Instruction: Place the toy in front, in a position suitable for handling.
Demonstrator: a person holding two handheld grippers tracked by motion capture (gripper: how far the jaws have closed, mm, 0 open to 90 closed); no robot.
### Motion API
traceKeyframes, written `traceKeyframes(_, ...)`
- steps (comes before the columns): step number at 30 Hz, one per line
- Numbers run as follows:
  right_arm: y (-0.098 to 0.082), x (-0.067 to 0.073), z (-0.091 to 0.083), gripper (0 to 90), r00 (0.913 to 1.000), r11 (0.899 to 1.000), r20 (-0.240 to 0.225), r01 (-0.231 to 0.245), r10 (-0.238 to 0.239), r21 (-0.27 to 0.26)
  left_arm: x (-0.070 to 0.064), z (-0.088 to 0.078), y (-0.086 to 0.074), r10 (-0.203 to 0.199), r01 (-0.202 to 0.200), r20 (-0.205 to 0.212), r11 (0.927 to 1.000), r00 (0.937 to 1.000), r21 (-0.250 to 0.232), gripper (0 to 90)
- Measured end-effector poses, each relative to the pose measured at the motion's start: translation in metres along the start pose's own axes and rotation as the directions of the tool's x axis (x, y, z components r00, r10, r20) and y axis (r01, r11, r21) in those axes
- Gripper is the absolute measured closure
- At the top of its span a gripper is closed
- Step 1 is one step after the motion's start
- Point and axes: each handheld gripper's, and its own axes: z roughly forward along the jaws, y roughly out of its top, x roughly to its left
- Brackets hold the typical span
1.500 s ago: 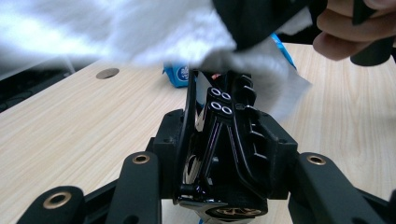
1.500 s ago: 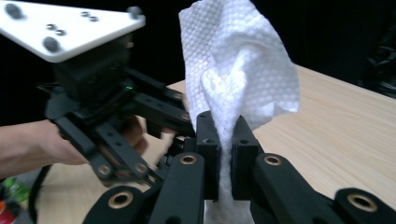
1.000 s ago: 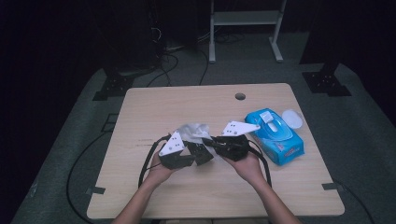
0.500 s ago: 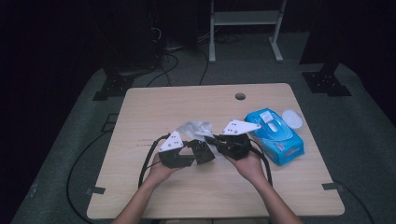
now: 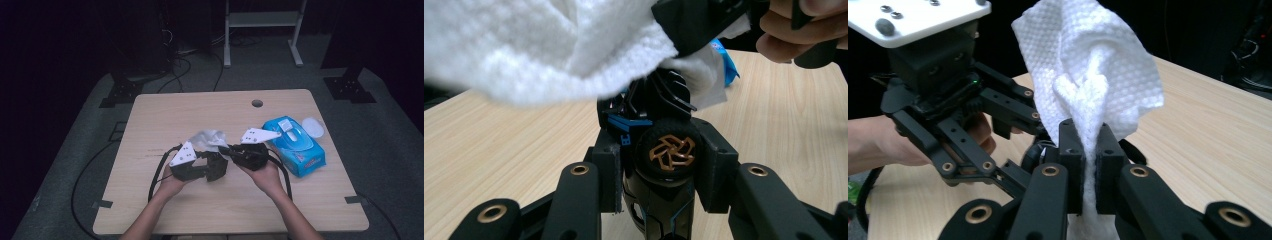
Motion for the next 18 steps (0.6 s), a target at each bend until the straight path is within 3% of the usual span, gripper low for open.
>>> traceKeyframes(4,0.001,0.002,0.000,85.1,1.0000,1.000,0.007,0.005,-0.005,0.006,0.000,0.000,-0.001,0.000,0.000,0.002,1.0000,1.0000,-0.004,61.1)
traceKeyframes(10,0.005,0.010,0.006,85.1,0.9995,1.000,-0.018,0.028,-0.028,0.014,0.001,-0.002,-0.003,-0.012,0.012,0.002,0.9998,0.9999,-0.013,61.1)
traceKeyframes(14,0.005,0.005,0.002,85.1,0.9997,1.000,0.015,0.017,-0.017,0.013,0.001,-0.001,-0.002,-0.010,0.010,0.005,0.9999,0.9999,-0.014,61.1)
traceKeyframes(18,0.007,0.015,0.007,85.1,0.9987,0.999,-0.032,0.041,-0.040,0.020,0.000,0.001,-0.002,-0.006,0.006,0.014,0.9999,0.9999,-0.016,61.1)
